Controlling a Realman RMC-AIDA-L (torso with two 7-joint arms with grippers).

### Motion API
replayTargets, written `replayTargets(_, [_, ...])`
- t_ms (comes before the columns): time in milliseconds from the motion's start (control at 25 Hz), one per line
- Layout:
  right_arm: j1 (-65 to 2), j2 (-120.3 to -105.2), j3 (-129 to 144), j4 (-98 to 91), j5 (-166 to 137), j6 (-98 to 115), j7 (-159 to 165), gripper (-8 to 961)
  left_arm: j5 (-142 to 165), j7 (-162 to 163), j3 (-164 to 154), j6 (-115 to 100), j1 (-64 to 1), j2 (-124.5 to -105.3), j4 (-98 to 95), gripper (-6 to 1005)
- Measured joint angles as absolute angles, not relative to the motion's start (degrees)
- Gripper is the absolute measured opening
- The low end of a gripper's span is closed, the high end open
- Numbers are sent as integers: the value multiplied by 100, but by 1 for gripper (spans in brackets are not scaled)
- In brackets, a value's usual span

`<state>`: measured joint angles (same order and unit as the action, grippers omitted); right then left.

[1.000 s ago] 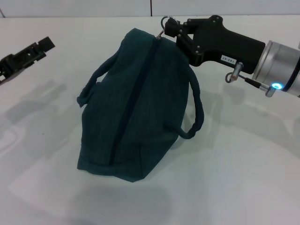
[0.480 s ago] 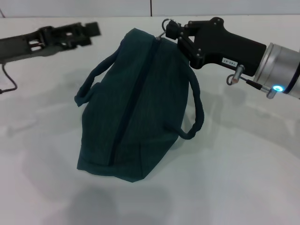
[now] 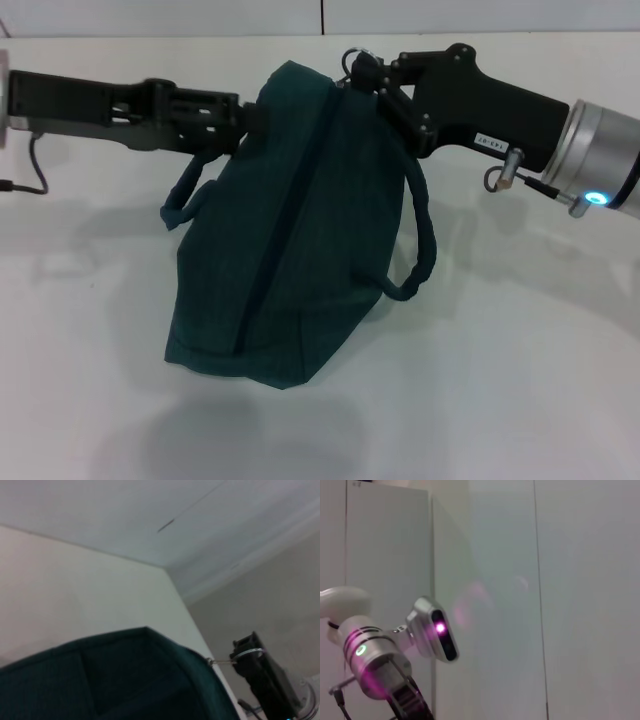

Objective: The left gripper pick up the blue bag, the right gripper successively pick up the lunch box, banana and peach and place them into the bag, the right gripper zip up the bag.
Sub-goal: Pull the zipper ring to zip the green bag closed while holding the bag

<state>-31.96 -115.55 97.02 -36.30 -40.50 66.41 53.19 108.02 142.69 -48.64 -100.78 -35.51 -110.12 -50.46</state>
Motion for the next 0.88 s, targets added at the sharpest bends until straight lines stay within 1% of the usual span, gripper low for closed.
replayTargets(440, [-3140,-11565,9703,-3616,-4052,6818,5307,2,11191,14299,-4874,-9861,-3759,-11206,-5066,895])
replayTargets(760, [-3135,-11566,9703,-3608,-4052,6882,5308,2,11241,14470,-4871,-9648,-3794,-11223,-5042,884])
replayTargets(880, [-3128,-11562,9703,-3578,-4045,6891,5308,1,11351,14394,-5032,-9675,-3817,-11220,-5069,765])
